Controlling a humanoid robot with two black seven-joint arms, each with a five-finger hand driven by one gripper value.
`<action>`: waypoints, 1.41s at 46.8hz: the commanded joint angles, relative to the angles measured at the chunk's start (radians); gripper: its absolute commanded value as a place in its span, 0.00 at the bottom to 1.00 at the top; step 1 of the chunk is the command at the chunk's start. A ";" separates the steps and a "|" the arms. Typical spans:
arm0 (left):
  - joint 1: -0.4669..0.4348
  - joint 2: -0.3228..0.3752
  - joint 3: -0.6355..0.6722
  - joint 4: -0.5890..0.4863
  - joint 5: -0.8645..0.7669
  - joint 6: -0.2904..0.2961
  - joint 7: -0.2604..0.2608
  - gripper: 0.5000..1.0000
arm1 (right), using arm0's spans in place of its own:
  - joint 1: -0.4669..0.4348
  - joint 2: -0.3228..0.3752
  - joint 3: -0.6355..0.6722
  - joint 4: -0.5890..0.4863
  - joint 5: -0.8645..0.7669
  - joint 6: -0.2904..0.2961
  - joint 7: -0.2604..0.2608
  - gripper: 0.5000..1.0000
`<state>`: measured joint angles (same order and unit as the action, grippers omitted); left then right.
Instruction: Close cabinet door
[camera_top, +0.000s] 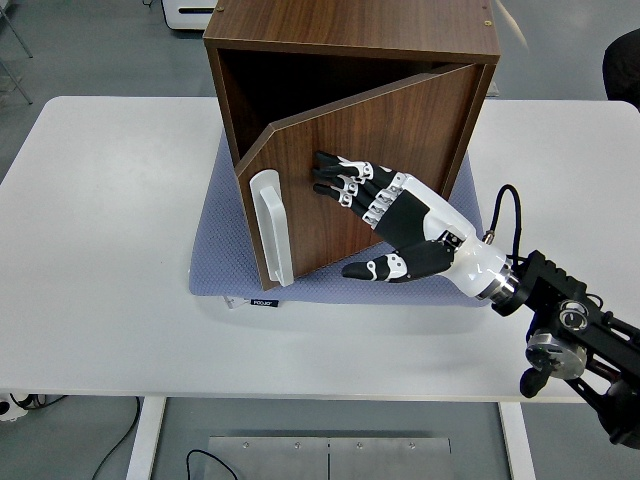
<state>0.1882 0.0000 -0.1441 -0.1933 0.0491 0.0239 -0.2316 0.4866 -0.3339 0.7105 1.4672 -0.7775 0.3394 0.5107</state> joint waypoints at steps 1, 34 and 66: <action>-0.001 0.000 0.000 0.000 0.000 0.001 0.000 1.00 | 0.018 0.004 -0.009 -0.004 0.001 0.000 0.000 1.00; 0.000 0.000 0.000 0.000 0.000 0.001 0.000 1.00 | 0.075 0.009 -0.054 -0.010 -0.006 0.023 0.009 1.00; 0.000 0.000 0.000 0.000 0.000 0.001 0.000 1.00 | 0.159 0.069 -0.083 -0.068 0.009 -0.008 -0.008 1.00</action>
<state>0.1885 0.0000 -0.1441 -0.1933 0.0491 0.0245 -0.2316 0.6406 -0.2666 0.6273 1.4086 -0.7742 0.3353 0.5087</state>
